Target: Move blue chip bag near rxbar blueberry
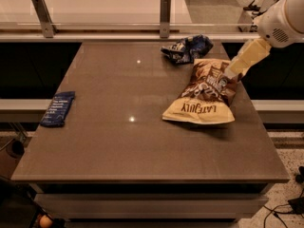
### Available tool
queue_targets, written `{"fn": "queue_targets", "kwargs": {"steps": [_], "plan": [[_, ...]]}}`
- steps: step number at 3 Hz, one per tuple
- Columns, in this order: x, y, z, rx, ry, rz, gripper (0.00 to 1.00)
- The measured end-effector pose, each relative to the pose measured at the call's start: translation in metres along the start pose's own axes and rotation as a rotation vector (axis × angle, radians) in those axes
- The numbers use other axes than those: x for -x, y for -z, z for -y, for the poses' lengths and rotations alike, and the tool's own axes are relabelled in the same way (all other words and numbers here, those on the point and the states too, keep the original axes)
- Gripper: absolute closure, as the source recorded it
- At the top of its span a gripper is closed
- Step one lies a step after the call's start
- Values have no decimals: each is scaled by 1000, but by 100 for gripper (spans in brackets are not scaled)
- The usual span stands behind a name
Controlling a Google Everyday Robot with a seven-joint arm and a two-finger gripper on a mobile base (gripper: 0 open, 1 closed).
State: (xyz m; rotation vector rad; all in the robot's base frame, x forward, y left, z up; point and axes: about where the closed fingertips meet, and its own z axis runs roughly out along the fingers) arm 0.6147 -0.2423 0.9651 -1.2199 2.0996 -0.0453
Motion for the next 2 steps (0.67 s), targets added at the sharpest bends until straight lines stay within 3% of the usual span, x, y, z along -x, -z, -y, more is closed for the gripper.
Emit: {"fn": "queue_targets", "kwargs": {"steps": [1,2], "plan": [[29,-38,24,-56,-40,120,0],[56,-65,41,-75,-57,196,0]]}}
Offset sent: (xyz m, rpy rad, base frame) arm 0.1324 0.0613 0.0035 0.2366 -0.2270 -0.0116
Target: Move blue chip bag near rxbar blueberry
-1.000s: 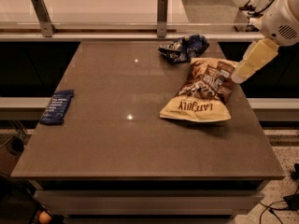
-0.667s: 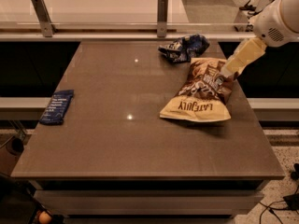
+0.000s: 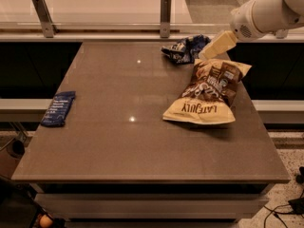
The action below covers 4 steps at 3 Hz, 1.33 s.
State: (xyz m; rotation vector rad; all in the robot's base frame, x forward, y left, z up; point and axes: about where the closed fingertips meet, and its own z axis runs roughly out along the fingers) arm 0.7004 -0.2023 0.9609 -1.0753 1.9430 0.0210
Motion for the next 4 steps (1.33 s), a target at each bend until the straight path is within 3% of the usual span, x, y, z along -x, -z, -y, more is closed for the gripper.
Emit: {"fn": "queue_targets", "kwargs": {"steps": [1,2,4], "plan": [[23,-37,2,19,-16,67,0],[34,-64,-2,30,-44,95,0],[11,-103,4,9,-133,66,0]]}}
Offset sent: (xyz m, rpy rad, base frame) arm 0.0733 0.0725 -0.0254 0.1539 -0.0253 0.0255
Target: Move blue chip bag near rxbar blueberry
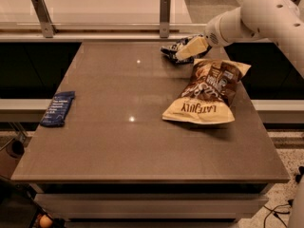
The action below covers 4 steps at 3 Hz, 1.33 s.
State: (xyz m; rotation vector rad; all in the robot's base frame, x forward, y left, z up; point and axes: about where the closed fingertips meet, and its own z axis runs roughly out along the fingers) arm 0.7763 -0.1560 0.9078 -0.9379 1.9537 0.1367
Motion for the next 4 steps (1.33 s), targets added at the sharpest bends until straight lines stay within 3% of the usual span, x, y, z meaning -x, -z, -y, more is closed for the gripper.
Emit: {"fn": "queue_targets", "kwargs": {"steps": [1,4], "plan": [[-30,-15,17,-17,-57,-27,0],[-17,-35,34,-3,-21,-57,0]]}}
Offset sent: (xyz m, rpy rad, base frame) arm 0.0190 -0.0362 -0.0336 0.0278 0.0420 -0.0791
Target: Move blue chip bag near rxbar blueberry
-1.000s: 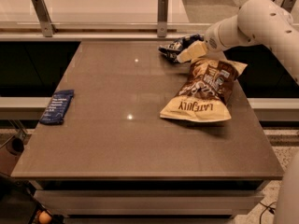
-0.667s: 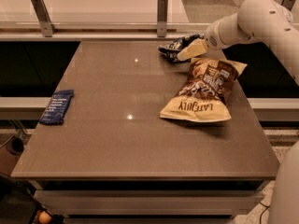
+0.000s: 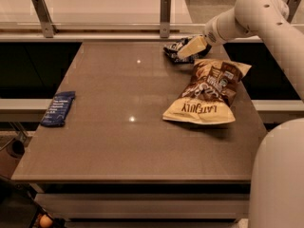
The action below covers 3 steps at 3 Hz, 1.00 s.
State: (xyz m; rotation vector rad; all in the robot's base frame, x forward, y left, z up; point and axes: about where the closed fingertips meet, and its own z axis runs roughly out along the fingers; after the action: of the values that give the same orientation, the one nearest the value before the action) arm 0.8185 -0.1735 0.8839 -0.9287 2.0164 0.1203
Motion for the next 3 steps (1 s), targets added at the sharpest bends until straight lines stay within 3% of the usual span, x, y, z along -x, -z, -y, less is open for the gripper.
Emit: {"fn": "queue_targets", "kwargs": {"steps": [2,3], "plan": [[-7,-40,-7,106,8,-74,0],[-14,-55,-17,163,15,-131,17]]}}
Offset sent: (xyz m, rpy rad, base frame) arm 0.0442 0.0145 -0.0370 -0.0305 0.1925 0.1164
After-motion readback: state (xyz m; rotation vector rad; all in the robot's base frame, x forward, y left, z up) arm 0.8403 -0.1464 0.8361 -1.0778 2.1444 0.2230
